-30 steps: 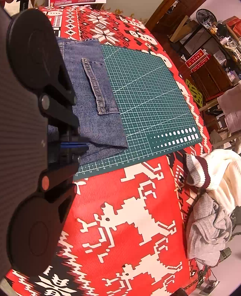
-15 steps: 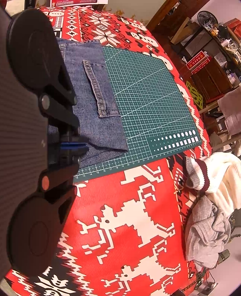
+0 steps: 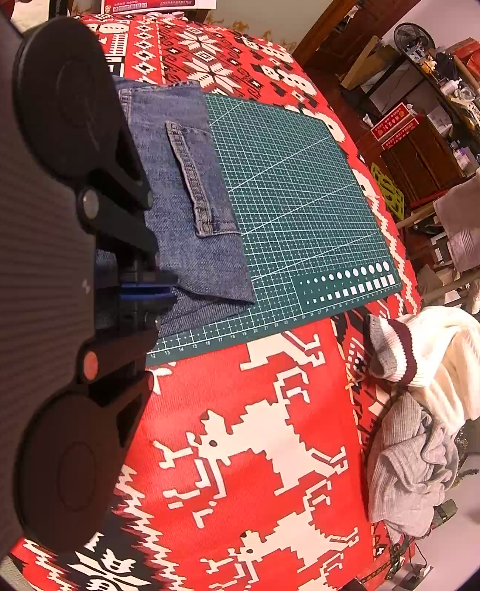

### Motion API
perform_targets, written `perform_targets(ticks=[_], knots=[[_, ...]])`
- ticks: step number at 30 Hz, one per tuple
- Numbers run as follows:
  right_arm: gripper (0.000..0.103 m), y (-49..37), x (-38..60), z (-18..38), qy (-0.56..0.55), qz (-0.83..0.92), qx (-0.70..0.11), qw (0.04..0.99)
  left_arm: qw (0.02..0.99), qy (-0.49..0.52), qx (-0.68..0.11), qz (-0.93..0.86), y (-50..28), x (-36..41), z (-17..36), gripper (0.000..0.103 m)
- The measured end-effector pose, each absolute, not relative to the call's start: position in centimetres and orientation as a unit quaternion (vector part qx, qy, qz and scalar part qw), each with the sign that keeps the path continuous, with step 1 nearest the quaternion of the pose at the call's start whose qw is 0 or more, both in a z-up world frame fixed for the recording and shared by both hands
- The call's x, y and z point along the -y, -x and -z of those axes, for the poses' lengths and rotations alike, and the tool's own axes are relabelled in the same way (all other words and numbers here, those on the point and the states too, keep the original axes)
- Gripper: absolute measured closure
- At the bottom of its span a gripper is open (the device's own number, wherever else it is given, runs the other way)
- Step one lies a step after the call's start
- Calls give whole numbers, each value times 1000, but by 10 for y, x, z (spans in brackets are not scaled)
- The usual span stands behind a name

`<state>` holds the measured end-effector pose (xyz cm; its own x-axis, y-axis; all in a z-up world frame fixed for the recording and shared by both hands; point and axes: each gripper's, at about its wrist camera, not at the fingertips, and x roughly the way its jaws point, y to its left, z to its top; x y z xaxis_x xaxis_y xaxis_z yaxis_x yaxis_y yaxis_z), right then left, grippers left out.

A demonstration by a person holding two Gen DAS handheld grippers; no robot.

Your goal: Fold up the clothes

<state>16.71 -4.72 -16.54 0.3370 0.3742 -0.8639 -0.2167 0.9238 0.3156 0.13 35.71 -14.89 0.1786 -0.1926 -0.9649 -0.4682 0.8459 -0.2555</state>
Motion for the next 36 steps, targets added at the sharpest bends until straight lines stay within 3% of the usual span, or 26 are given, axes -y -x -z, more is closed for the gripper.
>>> perform_targets(ticks=[13,17,20,34,36], knots=[[97,-165,45,164,-71,-187,-545,814,716,234,-646,-124,-8,-362,160,94],[97,-165,46,164,-70,-188,-545,814,728,200,-643,-131,-10,-355,160,102],[97,-165,46,164,-70,-188,-546,813,733,175,-641,-145,-5,-354,157,102],[97,-167,49,164,-74,-191,-548,811,729,153,-640,-188,25,-388,150,103],[97,-166,49,164,-74,-192,-547,811,725,201,-634,-182,31,-403,150,103]])
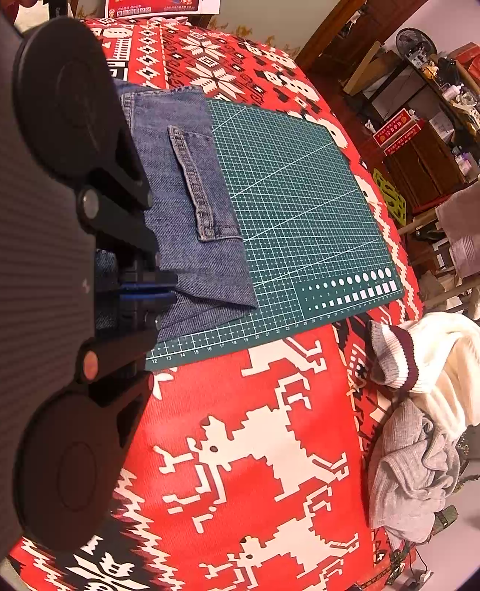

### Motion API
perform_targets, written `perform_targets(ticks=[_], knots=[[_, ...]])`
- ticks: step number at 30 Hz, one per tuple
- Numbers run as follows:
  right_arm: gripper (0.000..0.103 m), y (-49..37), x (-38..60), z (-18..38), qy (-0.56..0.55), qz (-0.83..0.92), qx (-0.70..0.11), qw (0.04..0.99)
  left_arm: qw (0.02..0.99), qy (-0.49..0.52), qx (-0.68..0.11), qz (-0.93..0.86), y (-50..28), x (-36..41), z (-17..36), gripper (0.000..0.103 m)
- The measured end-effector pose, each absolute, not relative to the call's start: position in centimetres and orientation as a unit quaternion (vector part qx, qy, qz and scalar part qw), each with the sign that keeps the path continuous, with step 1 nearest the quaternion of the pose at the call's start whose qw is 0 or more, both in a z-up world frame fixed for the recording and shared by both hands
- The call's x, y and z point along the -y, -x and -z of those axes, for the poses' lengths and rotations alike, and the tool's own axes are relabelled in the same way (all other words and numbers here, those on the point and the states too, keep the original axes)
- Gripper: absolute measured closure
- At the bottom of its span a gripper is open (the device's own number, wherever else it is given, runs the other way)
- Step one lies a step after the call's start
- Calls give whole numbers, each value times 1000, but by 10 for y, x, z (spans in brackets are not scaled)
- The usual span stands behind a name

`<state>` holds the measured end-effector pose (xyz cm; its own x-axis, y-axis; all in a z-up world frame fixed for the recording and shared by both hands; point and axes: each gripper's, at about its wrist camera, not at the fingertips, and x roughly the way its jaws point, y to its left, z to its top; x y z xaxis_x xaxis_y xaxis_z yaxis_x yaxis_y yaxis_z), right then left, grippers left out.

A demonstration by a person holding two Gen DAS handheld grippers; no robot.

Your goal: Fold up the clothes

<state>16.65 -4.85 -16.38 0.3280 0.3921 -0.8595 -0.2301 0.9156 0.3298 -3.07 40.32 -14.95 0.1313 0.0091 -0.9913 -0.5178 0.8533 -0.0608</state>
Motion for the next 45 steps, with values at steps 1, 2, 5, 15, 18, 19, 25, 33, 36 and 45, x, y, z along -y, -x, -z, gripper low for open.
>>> perform_targets(ticks=[1,2,5,15,18,19,25,33,36,45], knots=[[97,-166,48,164,-73,-192,-546,812,728,228,-622,-174,33,-411,146,103],[97,-166,48,163,-72,-192,-546,812,737,242,-608,-170,35,-414,140,103],[97,-166,48,163,-72,-192,-546,812,755,270,-579,-149,34,-417,130,103],[97,-165,49,162,-71,-192,-546,812,743,229,-616,-123,11,-389,148,103],[97,-166,49,162,-72,-193,-546,812,722,195,-645,-157,10,-383,161,103],[97,-166,49,162,-73,-193,-546,812,718,196,-648,-164,10,-384,162,103],[97,-165,52,160,-79,-196,-545,812,745,262,-597,-142,21,-394,138,103],[97,-164,50,159,-75,-196,-543,813,769,278,-568,-96,-1,-373,129,103],[97,-164,50,160,-76,-196,-544,812,746,237,-612,-113,-9,-363,148,103],[97,-165,51,159,-79,-197,-545,811,733,201,-632,-151,7,-359,146,103]])
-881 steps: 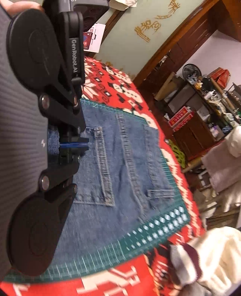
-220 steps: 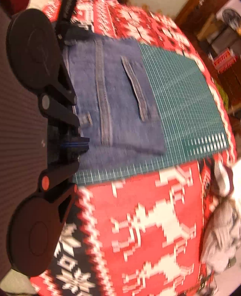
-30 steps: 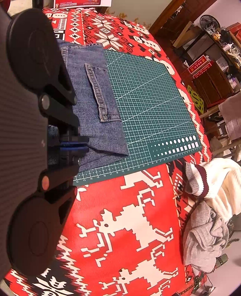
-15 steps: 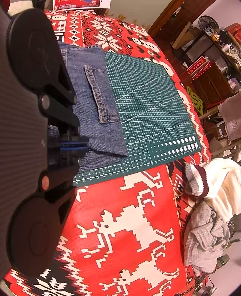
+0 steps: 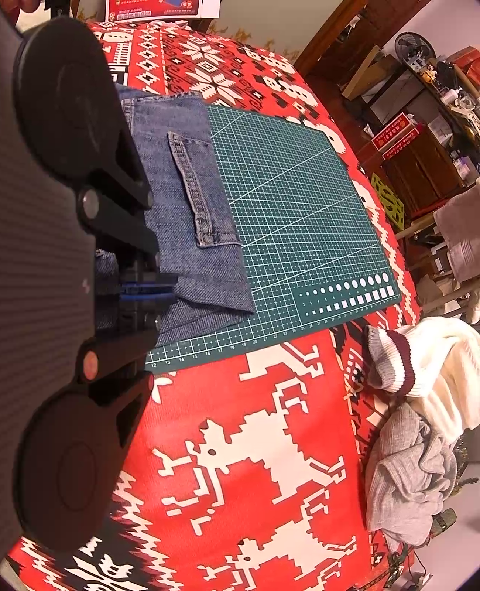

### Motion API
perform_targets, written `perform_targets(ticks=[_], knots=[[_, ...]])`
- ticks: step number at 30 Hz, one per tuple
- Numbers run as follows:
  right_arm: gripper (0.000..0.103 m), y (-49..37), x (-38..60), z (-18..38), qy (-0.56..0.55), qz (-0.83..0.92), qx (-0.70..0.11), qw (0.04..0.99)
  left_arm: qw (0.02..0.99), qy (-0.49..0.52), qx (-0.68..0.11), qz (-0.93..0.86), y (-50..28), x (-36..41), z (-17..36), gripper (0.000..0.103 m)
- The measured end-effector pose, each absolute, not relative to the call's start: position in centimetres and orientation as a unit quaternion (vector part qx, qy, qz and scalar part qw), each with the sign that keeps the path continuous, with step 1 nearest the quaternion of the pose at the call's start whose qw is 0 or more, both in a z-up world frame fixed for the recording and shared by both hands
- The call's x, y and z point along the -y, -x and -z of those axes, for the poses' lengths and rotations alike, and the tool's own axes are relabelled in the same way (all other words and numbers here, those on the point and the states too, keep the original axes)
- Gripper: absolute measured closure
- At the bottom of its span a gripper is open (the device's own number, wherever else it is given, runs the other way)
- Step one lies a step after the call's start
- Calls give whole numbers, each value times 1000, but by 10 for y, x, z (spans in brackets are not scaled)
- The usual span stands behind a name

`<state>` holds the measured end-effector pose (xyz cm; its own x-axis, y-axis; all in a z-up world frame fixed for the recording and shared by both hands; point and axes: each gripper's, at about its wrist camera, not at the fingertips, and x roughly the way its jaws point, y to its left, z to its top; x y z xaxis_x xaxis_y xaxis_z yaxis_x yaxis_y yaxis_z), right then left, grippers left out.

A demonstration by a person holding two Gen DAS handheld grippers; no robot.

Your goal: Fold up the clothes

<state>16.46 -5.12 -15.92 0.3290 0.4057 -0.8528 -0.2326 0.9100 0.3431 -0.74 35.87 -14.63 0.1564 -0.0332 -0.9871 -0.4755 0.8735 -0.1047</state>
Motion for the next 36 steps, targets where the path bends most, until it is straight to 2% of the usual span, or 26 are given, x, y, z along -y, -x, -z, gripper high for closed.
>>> perform_targets(ticks=[8,15,19,27,32,36], knots=[[97,-164,51,159,-80,-199,-544,811,752,262,-598,-89,18,-357,129,103],[97,-164,51,159,-79,-198,-544,811,715,200,-659,-117,2,-336,158,102],[97,-164,52,158,-81,-198,-544,811,696,200,-676,-135,2,-337,166,103],[97,-164,52,157,-83,-201,-543,811,737,278,-603,-130,7,-355,132,103],[97,-163,52,157,-82,-202,-542,812,760,312,-563,-94,-16,-343,118,103],[97,-163,51,157,-80,-202,-541,812,764,310,-559,-86,-55,-333,125,103]])
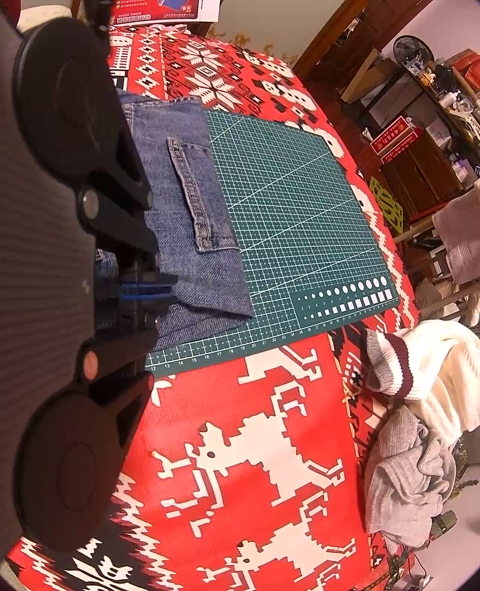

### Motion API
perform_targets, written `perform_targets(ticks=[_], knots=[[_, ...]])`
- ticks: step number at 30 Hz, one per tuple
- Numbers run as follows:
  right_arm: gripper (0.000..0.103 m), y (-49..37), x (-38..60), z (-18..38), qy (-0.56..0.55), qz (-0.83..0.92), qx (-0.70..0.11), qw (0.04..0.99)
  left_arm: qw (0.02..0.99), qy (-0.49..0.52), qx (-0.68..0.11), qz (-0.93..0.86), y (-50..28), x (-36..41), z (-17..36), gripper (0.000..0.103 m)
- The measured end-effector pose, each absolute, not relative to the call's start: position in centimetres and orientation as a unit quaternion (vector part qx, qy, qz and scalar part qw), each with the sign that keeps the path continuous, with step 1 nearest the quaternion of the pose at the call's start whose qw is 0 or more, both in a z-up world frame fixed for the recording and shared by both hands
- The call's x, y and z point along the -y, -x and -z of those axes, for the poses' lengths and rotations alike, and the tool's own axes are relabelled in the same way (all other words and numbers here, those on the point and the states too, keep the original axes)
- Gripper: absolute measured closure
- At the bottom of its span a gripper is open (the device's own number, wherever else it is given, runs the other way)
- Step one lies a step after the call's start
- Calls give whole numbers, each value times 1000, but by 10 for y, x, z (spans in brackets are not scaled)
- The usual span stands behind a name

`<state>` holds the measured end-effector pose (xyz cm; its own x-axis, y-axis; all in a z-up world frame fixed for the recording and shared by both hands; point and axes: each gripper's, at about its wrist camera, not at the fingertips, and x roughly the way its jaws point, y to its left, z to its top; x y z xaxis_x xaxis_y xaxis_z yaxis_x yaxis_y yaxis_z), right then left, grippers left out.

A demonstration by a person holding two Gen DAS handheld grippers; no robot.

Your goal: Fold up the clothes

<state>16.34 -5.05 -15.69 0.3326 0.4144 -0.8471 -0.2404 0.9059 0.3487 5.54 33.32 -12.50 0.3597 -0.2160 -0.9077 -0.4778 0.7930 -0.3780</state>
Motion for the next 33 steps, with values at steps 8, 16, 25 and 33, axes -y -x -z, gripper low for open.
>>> perform_targets(ticks=[8,16,25,33], knots=[[97,-165,51,159,-81,-203,-543,811,746,280,-595,-106,-93,-322,160,103],[97,-165,51,159,-79,-203,-542,812,748,226,-615,-111,-83,-315,162,100],[96,-165,49,159,-74,-202,-541,813,796,187,-565,-114,-72,-303,135,100],[96,-163,45,160,-65,-201,-540,815,806,208,-548,-84,-107,-274,142,100]])
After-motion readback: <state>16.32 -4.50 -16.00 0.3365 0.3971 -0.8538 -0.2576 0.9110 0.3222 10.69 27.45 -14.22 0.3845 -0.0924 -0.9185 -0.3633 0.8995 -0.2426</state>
